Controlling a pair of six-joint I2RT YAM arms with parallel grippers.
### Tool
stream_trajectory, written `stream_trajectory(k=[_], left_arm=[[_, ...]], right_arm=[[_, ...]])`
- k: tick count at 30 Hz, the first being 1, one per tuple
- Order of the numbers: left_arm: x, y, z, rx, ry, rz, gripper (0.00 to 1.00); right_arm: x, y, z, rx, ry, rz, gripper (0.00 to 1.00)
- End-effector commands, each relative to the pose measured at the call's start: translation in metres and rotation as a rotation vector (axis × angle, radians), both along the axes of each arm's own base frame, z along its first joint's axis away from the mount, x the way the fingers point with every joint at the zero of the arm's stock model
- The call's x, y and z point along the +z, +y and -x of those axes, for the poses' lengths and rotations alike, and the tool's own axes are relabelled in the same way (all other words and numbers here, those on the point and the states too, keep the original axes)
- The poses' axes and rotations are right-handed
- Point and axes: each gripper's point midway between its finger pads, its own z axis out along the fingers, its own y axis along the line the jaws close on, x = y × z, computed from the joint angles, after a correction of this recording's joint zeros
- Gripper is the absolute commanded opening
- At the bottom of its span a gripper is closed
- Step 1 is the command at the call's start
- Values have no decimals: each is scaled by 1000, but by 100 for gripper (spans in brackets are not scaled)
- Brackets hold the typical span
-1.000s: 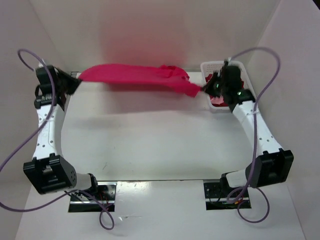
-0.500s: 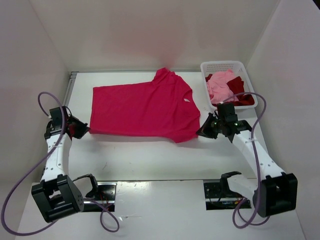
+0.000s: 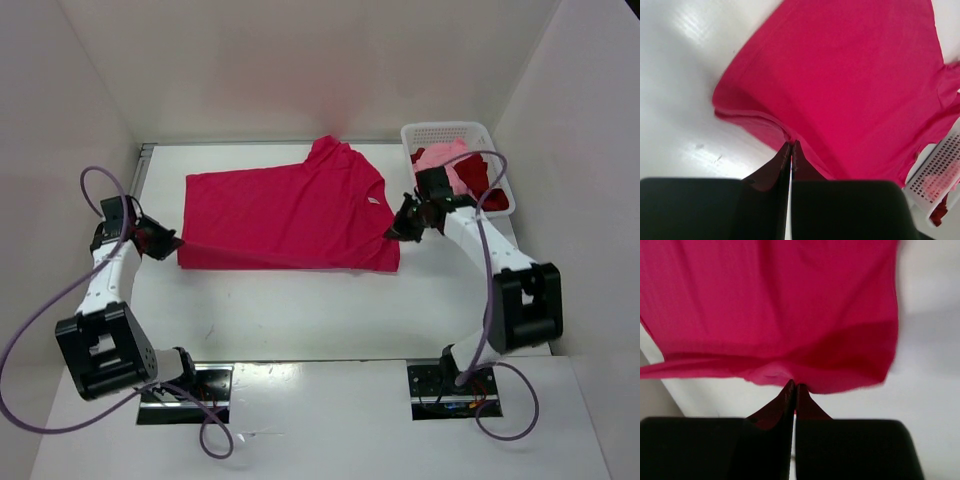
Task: Fold and stack the t-shirts
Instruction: Fold the flattened tshirt in 1/3 of the way
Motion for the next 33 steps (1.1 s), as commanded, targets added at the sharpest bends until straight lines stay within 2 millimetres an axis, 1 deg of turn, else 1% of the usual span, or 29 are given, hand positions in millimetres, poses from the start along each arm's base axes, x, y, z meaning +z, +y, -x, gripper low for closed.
stream_trajectory(k=[1,2,4,5,7,8,9,10,11,12,14,15,16,18,19,20,21,22,23,24,25,26,27,28,29,30,31,32,33], left_arm=[[-2,11,-32,28,-51,17,0],[-3,12,-38,33,-56,32,0],[-16,15,-44,47,-29,42,0],[-13,18,-50,47,-42,37,0],[-17,24,-60,64,-34,33,0],[-19,27,-62,72,-26,26,0],[-25,29,-66,72,-16,30,0],[-24,32,-70,79,-18,20,0],[-28,32,-70,79,-6,24,0],[-33,34,-74,79,-1,26,0],[-45,37,-75,95,30,32,0],[-48,37,-77,95,32,32,2],[-53,37,-76,95,43,36,3],[-57,40,-80,101,46,29,8],[-62,40,-80,101,60,34,20],[-66,44,-78,111,69,38,25],[-62,44,-82,105,56,42,29],[-57,47,-79,103,50,32,35],[-52,45,-77,86,43,30,39],[-44,49,-77,97,23,22,40],[-31,49,-73,75,-9,-9,45],[-22,51,-70,72,-26,-17,51],[-19,54,-64,73,-28,-27,51],[-6,53,-60,66,-53,-45,51],[-13,48,-49,57,-29,-42,51],[-14,46,-42,59,-30,-32,50],[-13,41,-34,52,-33,-25,48],[-20,38,-26,53,-20,-6,45],[-37,28,-12,54,21,33,41]], right_arm=[[17,-2,-63,2,-154,74,0],[13,-1,-76,-4,-148,85,0],[11,-3,-89,-9,-155,106,0],[12,-1,-99,-9,-159,105,0],[13,-2,-115,-24,-179,122,0],[21,-2,-125,-24,-197,131,0],[9,-1,-131,-22,-175,136,0],[15,1,-141,-14,-193,139,0],[13,2,-146,-14,-192,139,0],[0,3,-152,-12,-170,144,0],[4,4,-167,-20,-190,149,0],[-13,2,-170,-16,-155,171,0],[-6,10,-179,-7,-174,167,0],[-19,12,-184,-7,-154,190,0],[-13,14,-191,-9,-173,186,3],[-9,15,-194,-10,-185,183,6],[-10,17,-196,-5,-184,176,17],[0,19,-198,-2,-204,164,23],[6,19,-198,-3,-216,161,27],[24,18,-197,-6,-248,154,31],[30,21,-193,-4,-259,158,35],[36,19,-189,-10,-269,163,35],[29,16,-179,-9,-251,167,36],[51,14,-170,-14,-298,156,36],[52,12,-162,-15,-306,155,36],[33,8,-145,-11,-272,162,34],[47,6,-135,-24,-303,147,22],[25,5,-114,-9,-250,147,15],[20,3,-106,-8,-242,149,8]])
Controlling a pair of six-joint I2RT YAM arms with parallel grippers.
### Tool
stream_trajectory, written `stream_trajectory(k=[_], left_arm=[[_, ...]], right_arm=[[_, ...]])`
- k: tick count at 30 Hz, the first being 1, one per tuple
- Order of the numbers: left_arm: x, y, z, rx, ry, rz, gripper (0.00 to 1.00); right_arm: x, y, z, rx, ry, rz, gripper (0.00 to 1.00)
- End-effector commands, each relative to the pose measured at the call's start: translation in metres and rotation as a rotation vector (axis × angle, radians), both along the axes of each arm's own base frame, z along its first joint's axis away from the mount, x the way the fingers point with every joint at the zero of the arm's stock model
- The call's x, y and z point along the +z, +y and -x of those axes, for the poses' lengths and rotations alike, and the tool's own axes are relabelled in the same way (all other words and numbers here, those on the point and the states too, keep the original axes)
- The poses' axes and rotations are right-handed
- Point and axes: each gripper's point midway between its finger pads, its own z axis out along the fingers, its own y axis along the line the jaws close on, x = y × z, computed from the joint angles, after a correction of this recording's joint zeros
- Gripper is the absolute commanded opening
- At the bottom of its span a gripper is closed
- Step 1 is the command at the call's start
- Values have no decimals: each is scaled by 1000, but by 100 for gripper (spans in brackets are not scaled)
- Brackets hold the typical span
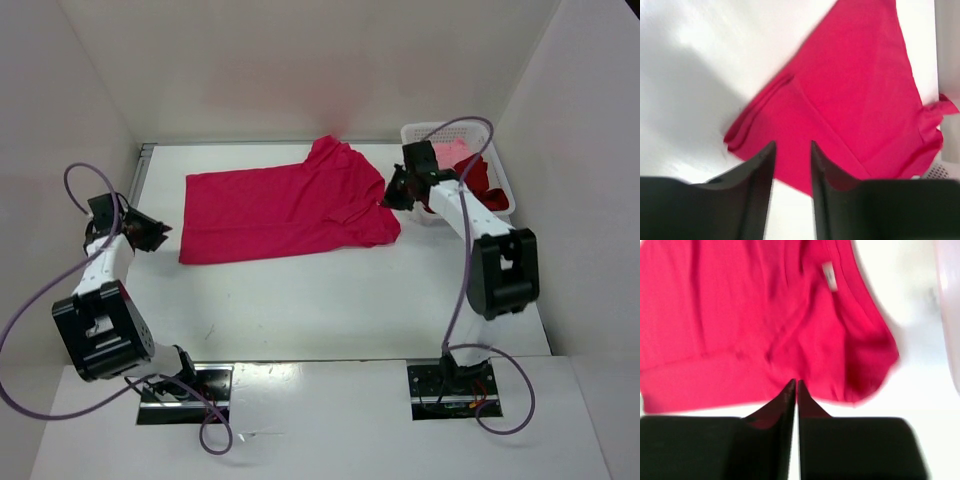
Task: Fold and stack the t-shirts
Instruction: Fold the flattened tshirt in 1/3 of the way
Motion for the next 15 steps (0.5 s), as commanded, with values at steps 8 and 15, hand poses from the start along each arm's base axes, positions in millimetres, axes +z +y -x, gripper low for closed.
stream_trajectory(k=[8,15], left_arm=[[-74,-28,44,-29,164,165,40],[-101,-28,40,-9,207,214,24]], right_arm=[[-10,-6,73,10,-3,-17,5],[-39,-15,80,-18,49,31,32]])
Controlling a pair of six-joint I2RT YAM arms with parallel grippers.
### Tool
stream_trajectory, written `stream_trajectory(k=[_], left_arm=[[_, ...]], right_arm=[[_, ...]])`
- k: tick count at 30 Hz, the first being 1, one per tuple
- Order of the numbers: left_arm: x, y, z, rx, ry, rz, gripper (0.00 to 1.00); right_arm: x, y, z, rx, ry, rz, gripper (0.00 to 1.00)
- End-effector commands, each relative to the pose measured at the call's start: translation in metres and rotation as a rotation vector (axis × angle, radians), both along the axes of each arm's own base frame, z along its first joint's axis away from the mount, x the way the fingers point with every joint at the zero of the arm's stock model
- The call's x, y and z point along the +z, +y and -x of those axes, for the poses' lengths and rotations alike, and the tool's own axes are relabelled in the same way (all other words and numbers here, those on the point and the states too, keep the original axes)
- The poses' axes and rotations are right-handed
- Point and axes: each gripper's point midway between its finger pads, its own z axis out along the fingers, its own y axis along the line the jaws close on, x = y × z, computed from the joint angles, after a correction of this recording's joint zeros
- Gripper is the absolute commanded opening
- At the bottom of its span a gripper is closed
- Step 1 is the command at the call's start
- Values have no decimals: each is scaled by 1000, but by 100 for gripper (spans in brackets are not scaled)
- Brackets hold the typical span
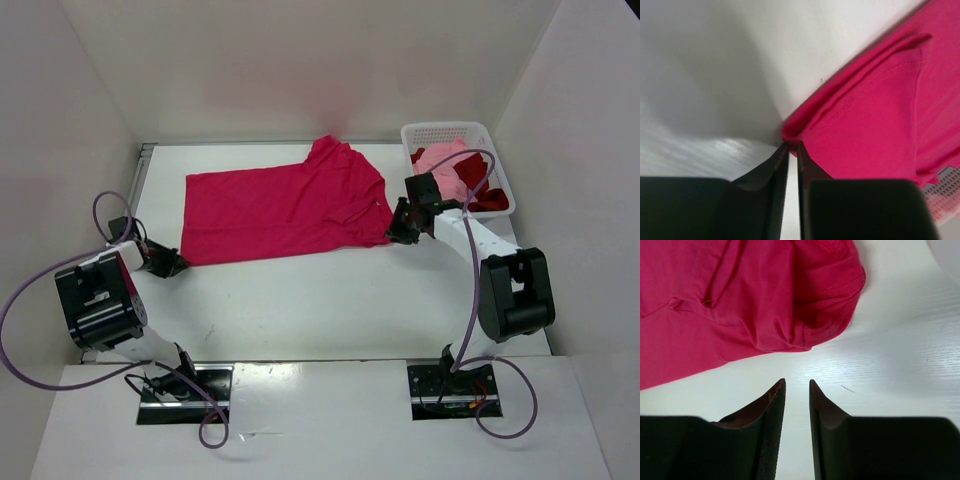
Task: Fold and stack the t-shirts
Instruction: Fold the flattened tshirt in 1/3 of the way
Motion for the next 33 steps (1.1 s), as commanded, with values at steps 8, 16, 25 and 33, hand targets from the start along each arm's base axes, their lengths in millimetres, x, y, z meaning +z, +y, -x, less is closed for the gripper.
stream_trajectory(k=[8,16,25,33], left_arm=[[3,50,-9,68,-17,-54,0],[5,68,-15,84,-32,-28,0],[9,61,-14,50,-65,-40,0],[20,47,-20,-1,-82,-83,0]], right_arm=[[-7,0,-21,-20,-43,31,33],[-1,30,-34,94,-44,-22,40],[11,64,-22,231,-41,-117,47],[-11,66,-29,236,0,-105,31]])
